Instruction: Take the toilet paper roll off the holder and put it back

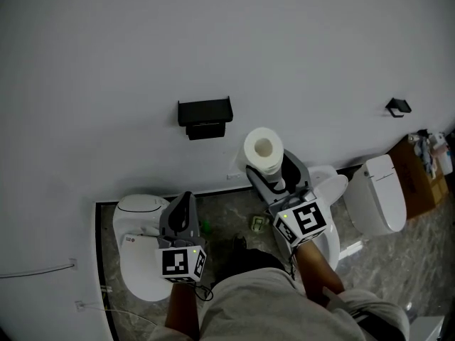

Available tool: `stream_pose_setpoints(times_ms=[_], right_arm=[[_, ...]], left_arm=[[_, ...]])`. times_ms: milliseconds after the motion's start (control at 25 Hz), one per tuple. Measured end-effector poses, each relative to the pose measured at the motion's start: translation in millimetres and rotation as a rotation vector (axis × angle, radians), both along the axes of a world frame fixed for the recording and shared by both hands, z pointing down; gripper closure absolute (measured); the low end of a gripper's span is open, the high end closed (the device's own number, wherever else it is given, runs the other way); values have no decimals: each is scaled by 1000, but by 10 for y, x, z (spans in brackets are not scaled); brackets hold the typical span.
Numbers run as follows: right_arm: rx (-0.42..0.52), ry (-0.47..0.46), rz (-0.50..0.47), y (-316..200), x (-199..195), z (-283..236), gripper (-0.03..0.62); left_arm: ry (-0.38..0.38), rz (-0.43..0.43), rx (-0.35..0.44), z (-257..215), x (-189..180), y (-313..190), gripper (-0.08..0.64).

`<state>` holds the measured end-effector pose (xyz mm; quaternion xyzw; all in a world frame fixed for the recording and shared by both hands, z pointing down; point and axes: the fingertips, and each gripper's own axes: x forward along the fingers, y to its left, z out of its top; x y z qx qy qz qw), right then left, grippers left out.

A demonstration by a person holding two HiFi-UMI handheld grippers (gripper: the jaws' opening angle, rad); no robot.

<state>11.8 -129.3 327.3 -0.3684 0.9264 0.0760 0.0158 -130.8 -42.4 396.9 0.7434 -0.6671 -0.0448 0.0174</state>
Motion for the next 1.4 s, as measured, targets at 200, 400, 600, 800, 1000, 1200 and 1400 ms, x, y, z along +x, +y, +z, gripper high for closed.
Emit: stream_pose_setpoints(times_ms=[200,400,600,800,1000,1200,1400], right_arm=[[11,-7,-5,11,208,-43,278],[10,-10,-14,-41,228,-42,278],[9,-16,-23,-134,317,-40,278],[-5,-25,-22,-248,442,-30,278],[-23,-31,-20,-534,463,-27,278],[-33,-46,-40,-901,409,-26,278],[-16,-68,-75,-853,414,-34,278]], left_arm=[[-32,2,14,-104,180,-54,549],[-37,5,17,-124,210,-135,549],[-33,1,10,-113,289,-244,549],[-38,5,2,-133,402,-379,549],[-37,18,-14,-158,420,-689,549],[-30,17,-48,-109,374,-1038,549],[-57,-14,-62,-75,351,-957,549]])
